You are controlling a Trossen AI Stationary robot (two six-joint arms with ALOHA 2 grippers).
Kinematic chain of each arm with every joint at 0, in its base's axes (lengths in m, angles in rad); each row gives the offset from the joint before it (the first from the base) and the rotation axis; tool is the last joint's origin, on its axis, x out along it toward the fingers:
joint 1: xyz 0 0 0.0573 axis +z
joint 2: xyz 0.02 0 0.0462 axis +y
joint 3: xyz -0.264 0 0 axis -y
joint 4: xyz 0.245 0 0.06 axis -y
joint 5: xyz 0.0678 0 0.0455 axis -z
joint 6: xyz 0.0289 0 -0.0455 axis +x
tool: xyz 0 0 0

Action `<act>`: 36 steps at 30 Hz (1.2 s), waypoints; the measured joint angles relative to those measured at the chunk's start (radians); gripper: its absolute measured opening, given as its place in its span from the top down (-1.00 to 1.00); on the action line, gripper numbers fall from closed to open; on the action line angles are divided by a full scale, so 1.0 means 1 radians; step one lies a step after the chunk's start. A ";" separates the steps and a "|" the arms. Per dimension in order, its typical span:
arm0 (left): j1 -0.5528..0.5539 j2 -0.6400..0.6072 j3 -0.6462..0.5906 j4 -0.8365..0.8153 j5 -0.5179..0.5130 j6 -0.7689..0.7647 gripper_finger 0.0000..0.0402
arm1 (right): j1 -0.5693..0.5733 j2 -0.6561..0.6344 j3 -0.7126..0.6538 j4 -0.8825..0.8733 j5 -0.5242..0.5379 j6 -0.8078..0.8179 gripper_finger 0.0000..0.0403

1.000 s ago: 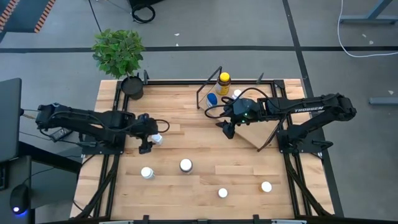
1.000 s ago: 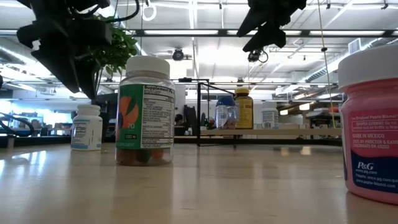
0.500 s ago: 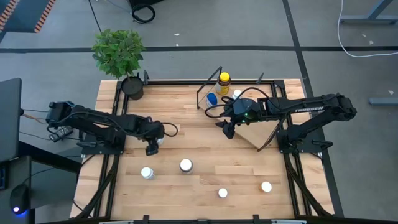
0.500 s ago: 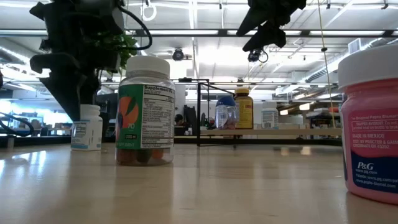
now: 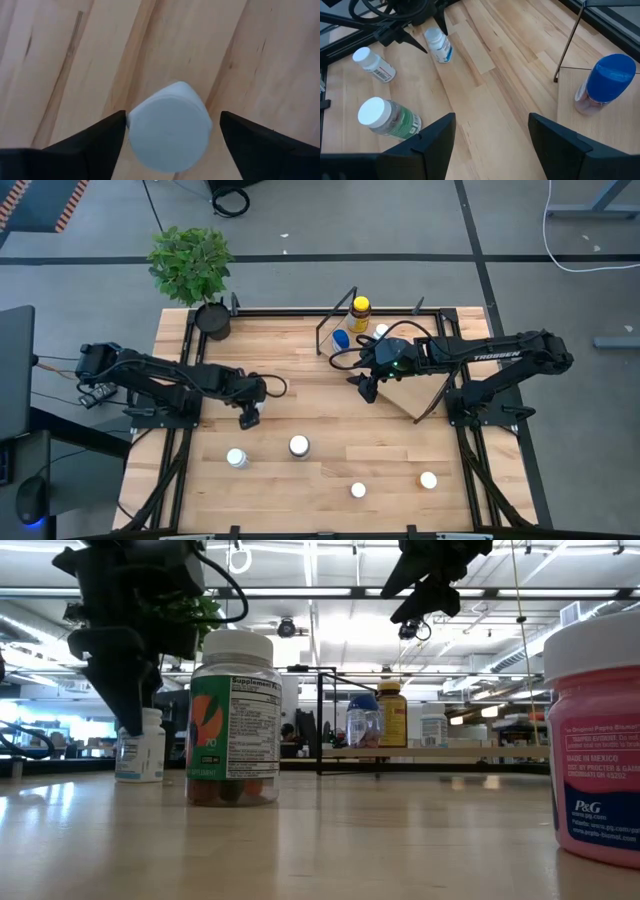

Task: Pick and place medicine bottles onto shelf by color
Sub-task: Put the white and blue medicine bottle on the shelf aligned with the other white and blue medicine bottle

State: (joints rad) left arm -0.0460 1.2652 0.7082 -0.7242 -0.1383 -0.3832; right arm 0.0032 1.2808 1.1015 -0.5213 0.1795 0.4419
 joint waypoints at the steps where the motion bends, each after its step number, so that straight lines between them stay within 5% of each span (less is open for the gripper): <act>1: 0.003 0.000 0.000 0.000 0.000 0.000 -0.56 | 0.000 0.000 0.000 0.000 0.000 0.000 -0.28; 9: 0.017 -0.001 0.002 0.002 -0.001 -0.026 -0.19 | 0.000 0.000 0.000 0.000 0.000 -0.005 -0.28; 19: 0.016 0.002 0.068 0.004 0.037 -0.086 -0.26 | 0.000 0.000 0.000 0.000 0.030 -0.006 -0.28; 30: 0.039 0.000 0.293 0.090 0.032 -0.077 0.09 | 0.000 0.000 0.000 0.067 0.003 -0.006 -0.28; 36: 0.092 0.000 0.355 0.109 0.031 -0.076 0.03 | 0.000 0.000 0.000 0.195 -0.008 -0.042 -0.28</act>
State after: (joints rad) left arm 0.0461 1.2655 1.0628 -0.6155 -0.1072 -0.4597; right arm 0.0032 1.2812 1.1015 -0.3267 0.1711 0.3998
